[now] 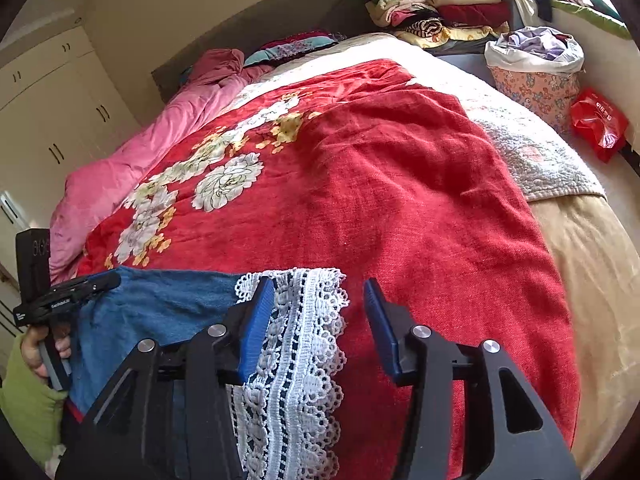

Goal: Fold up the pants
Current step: 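Fold the held edges over and open both tools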

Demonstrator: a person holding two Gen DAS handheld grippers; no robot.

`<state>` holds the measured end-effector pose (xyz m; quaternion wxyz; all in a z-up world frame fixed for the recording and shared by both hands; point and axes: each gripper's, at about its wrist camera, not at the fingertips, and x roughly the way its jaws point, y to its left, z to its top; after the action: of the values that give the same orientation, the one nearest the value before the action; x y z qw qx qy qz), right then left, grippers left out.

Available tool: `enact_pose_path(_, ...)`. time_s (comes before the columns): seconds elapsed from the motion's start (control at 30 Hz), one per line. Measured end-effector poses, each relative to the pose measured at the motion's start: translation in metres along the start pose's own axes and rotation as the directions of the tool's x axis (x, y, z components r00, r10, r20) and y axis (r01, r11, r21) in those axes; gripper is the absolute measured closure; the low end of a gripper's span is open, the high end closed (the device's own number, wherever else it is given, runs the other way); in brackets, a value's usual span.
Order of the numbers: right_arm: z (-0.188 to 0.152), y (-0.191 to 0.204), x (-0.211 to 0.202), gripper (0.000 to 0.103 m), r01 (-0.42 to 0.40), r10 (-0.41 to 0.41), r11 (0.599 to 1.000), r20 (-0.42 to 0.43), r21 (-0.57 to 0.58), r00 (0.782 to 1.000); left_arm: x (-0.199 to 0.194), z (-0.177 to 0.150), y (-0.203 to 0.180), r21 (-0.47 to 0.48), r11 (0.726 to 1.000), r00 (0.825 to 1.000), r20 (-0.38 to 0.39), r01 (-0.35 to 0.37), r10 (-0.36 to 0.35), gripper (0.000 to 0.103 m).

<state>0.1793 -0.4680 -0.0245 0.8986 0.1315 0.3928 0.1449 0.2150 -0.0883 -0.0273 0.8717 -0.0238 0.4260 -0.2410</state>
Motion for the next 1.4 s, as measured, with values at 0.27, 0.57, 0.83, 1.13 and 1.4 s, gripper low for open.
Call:
enact_pose_path(0.27, -0.005, 0.031, 0.023, 0.082, -0.017, 0.002, 0.993, -0.124, -0.121, 0.992, -0.007, -0.029, -0.032, 0.100, 0.993, 0.997, -0.017, -0.068, 0.070, 0.069)
enact_pose_path(0.57, 0.022, 0.064, 0.004, 0.087, 0.148, -0.154, 0.938, 0.005, -0.314, 0.988, -0.001, -0.025, -0.022, 0.041, 0.987, 0.988, 0.006, -0.155, 0.155, 0.052)
enact_pose_path(0.83, 0.007, 0.043, 0.048, 0.075, 0.197, -0.232, 0.937, -0.092, -0.289, 0.968, 0.009, -0.033, -0.012, 0.029, 0.987, 0.988, -0.002, -0.157, 0.157, 0.050)
enact_pose_path(1.13, -0.012, 0.029, -0.067, 0.050, 0.130, -0.127, 0.991, 0.060, -0.042, 0.990, -0.049, -0.040, -0.030, 0.028, 0.993, 0.992, 0.053, -0.112, 0.110, 0.041)
enact_pose_path(1.4, -0.075, 0.031, -0.103, 0.050, 0.047, -0.047, 0.999, -0.014, -0.007, 0.999, -0.078, -0.080, -0.021, -0.045, 0.994, 0.995, 0.027, -0.097, 0.098, 0.037)
